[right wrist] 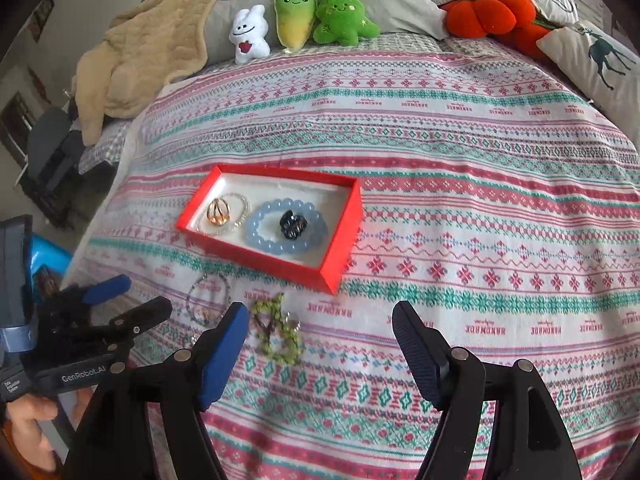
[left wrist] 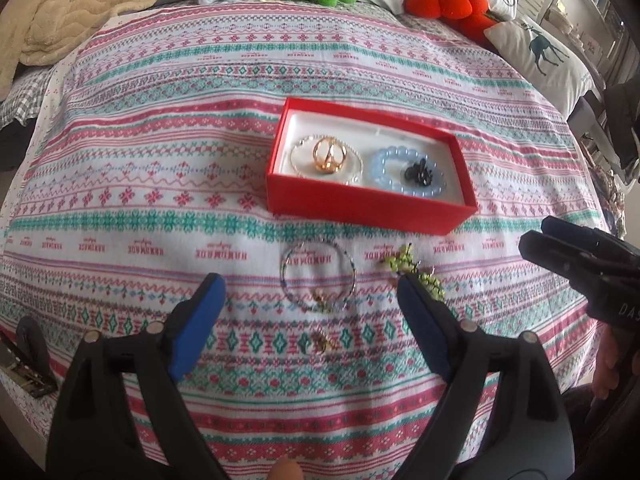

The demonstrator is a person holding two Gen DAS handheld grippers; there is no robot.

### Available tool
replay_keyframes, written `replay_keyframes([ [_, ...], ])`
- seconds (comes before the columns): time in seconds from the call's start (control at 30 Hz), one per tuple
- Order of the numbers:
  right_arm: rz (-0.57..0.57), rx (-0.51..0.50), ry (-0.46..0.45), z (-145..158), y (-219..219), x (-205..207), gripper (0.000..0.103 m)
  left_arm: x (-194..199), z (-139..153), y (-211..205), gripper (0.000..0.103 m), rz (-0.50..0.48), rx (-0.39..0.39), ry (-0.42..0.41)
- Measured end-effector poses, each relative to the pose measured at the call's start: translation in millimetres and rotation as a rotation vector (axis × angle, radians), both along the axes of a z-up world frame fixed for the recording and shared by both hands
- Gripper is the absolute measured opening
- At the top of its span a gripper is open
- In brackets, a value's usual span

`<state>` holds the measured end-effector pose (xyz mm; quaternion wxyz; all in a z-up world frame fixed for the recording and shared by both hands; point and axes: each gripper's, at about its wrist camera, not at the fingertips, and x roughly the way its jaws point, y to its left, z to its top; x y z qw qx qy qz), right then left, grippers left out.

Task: Organize jewelry
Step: 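Open the right tool to drop the black clip onto the blue bracelet, then grasp the thin beaded bracelet with gold charms using the left tool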

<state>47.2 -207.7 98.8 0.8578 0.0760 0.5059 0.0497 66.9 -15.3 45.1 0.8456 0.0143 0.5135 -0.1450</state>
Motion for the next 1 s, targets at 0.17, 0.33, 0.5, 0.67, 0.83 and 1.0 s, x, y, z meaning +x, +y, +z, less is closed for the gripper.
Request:
replay_keyframes([
  [0.17,-0.002,-0.005,0.036,-11,0,-12,0.076,-13,-8,0,0.098,-0.013,0.032,-0.006],
  [0.33,0.0,-0.027,0.045,-23,1,-25,0.077,-27,-18,3,0.102,-0.023,0.053,-0.017],
  [0.5,0.016,-0.057,0.047,-38,5,-40,0.079,-42,-35,5,0.102,-0.065,0.07,-0.037],
  [0.67,0.052,-0.086,0.079,-59,13,-49,0.079,-50,-49,15,0.103,-0.099,0.014,-0.075],
  [0.83,0.085,-0.124,0.066,-65,24,-49,0.079,-40,-54,29,0.103,-0.073,0.001,-0.087],
  [1.0,0.106,-0.171,0.033,-63,32,-46,0.079,-20,-54,38,0.103,-0.046,-0.008,-0.089],
])
